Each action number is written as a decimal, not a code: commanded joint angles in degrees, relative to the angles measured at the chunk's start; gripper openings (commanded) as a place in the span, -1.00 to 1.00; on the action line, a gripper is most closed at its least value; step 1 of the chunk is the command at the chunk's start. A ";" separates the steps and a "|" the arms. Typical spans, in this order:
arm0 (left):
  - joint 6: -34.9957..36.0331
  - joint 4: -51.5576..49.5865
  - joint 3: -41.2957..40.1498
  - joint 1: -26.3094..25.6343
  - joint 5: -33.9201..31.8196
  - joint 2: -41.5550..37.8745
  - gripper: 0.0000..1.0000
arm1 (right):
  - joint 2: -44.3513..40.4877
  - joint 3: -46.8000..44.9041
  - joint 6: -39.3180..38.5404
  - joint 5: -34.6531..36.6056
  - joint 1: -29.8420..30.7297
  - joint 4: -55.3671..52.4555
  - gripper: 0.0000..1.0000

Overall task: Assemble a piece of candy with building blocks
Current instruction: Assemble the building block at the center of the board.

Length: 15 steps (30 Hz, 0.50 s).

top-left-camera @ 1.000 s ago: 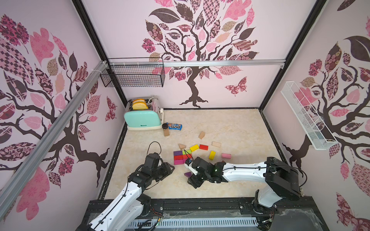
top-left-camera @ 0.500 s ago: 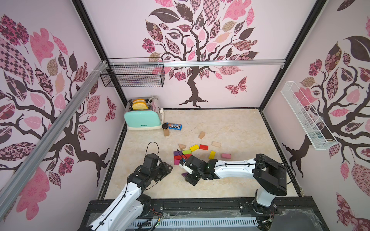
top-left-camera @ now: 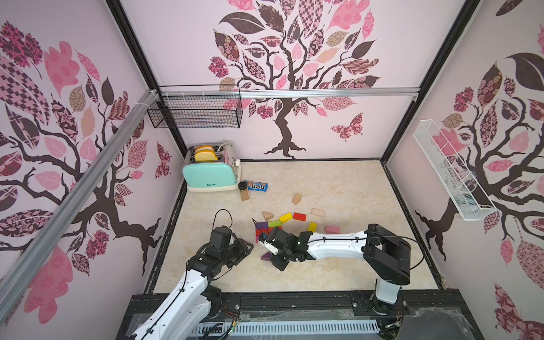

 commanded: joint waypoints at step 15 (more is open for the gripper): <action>0.40 2.06 -1.95 0.29 2.91 1.95 -0.15 | 1.16 2.05 1.51 3.07 -1.73 -0.89 -0.68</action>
